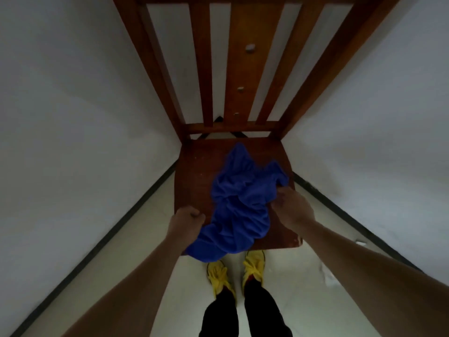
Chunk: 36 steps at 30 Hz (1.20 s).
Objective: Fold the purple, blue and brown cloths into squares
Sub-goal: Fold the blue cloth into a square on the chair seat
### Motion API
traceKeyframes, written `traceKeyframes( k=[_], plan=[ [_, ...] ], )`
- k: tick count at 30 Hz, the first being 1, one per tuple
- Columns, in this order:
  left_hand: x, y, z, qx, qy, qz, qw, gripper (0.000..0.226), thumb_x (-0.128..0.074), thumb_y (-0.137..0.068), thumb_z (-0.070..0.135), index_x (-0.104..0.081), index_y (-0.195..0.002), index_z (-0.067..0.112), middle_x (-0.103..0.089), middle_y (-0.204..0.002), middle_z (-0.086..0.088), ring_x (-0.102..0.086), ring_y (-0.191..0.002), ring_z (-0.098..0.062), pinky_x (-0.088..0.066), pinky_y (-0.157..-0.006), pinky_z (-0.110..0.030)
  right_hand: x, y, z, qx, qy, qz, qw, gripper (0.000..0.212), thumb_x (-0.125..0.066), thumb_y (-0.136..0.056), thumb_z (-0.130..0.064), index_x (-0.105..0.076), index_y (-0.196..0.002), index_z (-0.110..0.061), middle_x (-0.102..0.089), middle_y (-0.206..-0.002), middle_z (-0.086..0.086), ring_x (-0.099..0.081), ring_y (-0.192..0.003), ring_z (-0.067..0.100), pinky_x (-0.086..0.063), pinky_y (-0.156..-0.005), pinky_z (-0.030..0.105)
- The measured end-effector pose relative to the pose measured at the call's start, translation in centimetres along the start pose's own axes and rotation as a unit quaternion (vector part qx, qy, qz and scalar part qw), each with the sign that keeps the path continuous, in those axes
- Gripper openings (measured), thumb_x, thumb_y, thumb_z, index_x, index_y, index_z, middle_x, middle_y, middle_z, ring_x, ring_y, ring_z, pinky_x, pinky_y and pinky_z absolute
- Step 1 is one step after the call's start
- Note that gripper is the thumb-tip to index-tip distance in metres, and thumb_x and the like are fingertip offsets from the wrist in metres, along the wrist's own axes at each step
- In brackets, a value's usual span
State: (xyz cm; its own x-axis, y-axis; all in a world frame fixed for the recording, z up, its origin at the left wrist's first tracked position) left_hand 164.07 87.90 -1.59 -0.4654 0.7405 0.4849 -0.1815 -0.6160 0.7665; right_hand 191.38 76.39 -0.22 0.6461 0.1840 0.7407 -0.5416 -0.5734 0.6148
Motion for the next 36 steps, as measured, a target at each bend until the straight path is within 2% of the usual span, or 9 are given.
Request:
traceKeyframes(
  k=[3, 8, 11, 14, 18, 22, 27, 31, 36],
  plan=[
    [-1.2, -5.7, 0.2, 0.065, 0.169, 0.024, 0.983, 0.017, -0.057, -0.091, 0.031, -0.063, -0.097, 0.016, -0.067, -0.089, -0.009, -0.066, -0.086, -0.03, -0.057, -0.083, -0.047, -0.6, -6.2, -0.1, -0.001, -0.03, 0.036, 0.999, 0.048, -0.053, -0.088, -0.038, -0.047, -0.134, -0.023, -0.054, -0.131, 0.01, -0.057, -0.111, 0.033, -0.051, -0.084, 0.041],
    [-4.6, -10.8, 3.4, 0.106, 0.333, -0.02, 0.937, 0.046, -0.064, -0.09, 0.028, -0.05, -0.129, 0.008, -0.06, -0.116, -0.006, -0.06, -0.098, -0.02, -0.054, -0.067, -0.029, -2.8, -11.4, 0.3, -0.037, -0.092, -0.006, 0.995, 0.076, -0.069, -0.082, -0.03, -0.031, -0.147, -0.022, -0.049, -0.138, 0.012, -0.053, -0.119, 0.035, -0.049, -0.093, 0.044],
    [-6.4, -11.4, 4.4, 0.124, 0.312, -0.054, 0.94, 0.003, -0.062, -0.089, 0.01, -0.061, -0.089, 0.007, -0.059, -0.083, -0.002, -0.055, -0.069, -0.012, -0.05, -0.045, -0.019, -5.9, -11.3, 0.7, -0.036, -0.114, -0.088, 0.989, 0.05, -0.067, -0.079, -0.021, -0.055, -0.127, -0.017, -0.064, -0.108, 0.011, -0.062, -0.096, 0.03, -0.053, -0.078, 0.038],
    [-5.3, -11.4, 4.6, 0.12, 0.282, -0.042, 0.951, 0.016, -0.06, -0.081, 0.003, -0.053, -0.068, 0.01, -0.053, -0.07, -0.005, -0.051, -0.061, -0.017, -0.045, -0.054, -0.027, -5.7, -10.0, 1.6, -0.04, -0.073, -0.097, 0.992, 0.011, -0.066, -0.079, -0.029, -0.061, -0.08, -0.02, -0.063, -0.082, 0.007, -0.061, -0.074, 0.026, -0.049, -0.064, 0.034],
    [-1.2, -10.7, 3.8, 0.133, 0.311, 0.012, 0.941, 0.016, -0.048, -0.083, -0.002, -0.06, -0.091, 0.004, -0.057, -0.086, -0.009, -0.057, -0.082, -0.029, -0.05, -0.081, -0.042, -2.9, -9.3, 2.5, -0.029, 0.006, -0.074, 0.997, 0.02, -0.067, -0.078, -0.04, -0.057, -0.078, -0.022, -0.057, -0.073, -0.001, -0.058, -0.072, 0.023, -0.044, -0.062, 0.031],
    [1.1, -10.2, 4.6, 0.094, 0.398, 0.031, 0.912, 0.022, -0.042, -0.085, -0.005, -0.053, -0.103, 0.003, -0.057, -0.1, -0.017, -0.058, -0.086, -0.032, -0.051, -0.075, -0.045, -1.2, -9.1, -0.1, 0.042, -0.079, -0.056, 0.994, 0.023, -0.069, -0.079, -0.027, -0.048, -0.069, -0.026, -0.052, -0.063, -0.002, -0.054, -0.061, 0.021, -0.041, -0.054, 0.031],
    [5.0, -11.1, 3.9, 0.081, 0.444, 0.096, 0.887, 0.03, -0.039, -0.098, 0.006, -0.051, -0.125, 0.006, -0.06, -0.111, -0.014, -0.06, -0.086, -0.027, -0.053, -0.075, -0.037, 1.0, -10.3, 0.7, -0.027, -0.161, 0.045, 0.986, 0.04, -0.069, -0.082, -0.038, -0.051, -0.112, -0.019, -0.061, -0.092, -0.001, -0.061, -0.084, 0.023, -0.051, -0.073, 0.038],
    [4.3, -10.7, 2.1, 0.096, 0.53, 0.064, 0.84, 0.028, -0.044, -0.1, 0.025, -0.055, -0.124, 0.015, -0.06, -0.111, -0.005, -0.061, -0.089, -0.019, -0.052, -0.075, -0.032, -3.2, -9.4, 2.4, -0.098, -0.197, -0.058, 0.974, 0.073, -0.062, -0.065, -0.069, -0.056, -0.121, -0.023, -0.064, -0.105, -0.005, -0.064, -0.096, 0.021, -0.055, -0.083, 0.041],
    [-1.7, -7.7, -2.3, 0.155, 0.396, 0.037, 0.904, 0.023, -0.067, -0.084, 0.029, -0.064, -0.1, 0.014, -0.067, -0.099, -0.012, -0.064, -0.073, -0.016, -0.055, -0.064, -0.032, -11.0, -5.2, 1.5, -0.143, -0.315, -0.168, 0.923, 0.065, -0.083, -0.064, -0.047, -0.064, -0.115, -0.011, -0.068, -0.113, 0.007, -0.065, -0.1, 0.026, -0.056, -0.085, 0.045]
  ],
)
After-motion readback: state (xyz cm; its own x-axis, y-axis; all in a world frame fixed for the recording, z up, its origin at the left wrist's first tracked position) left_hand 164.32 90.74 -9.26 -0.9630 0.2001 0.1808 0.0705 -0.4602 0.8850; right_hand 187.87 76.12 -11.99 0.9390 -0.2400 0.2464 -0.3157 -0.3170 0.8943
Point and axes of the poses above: each hand's wrist, its own y-axis away from the middle knuckle, its own x-axis out of the back of the hand, z = x × y, the point moved 9 cm from there along -y, towards the middle knuckle
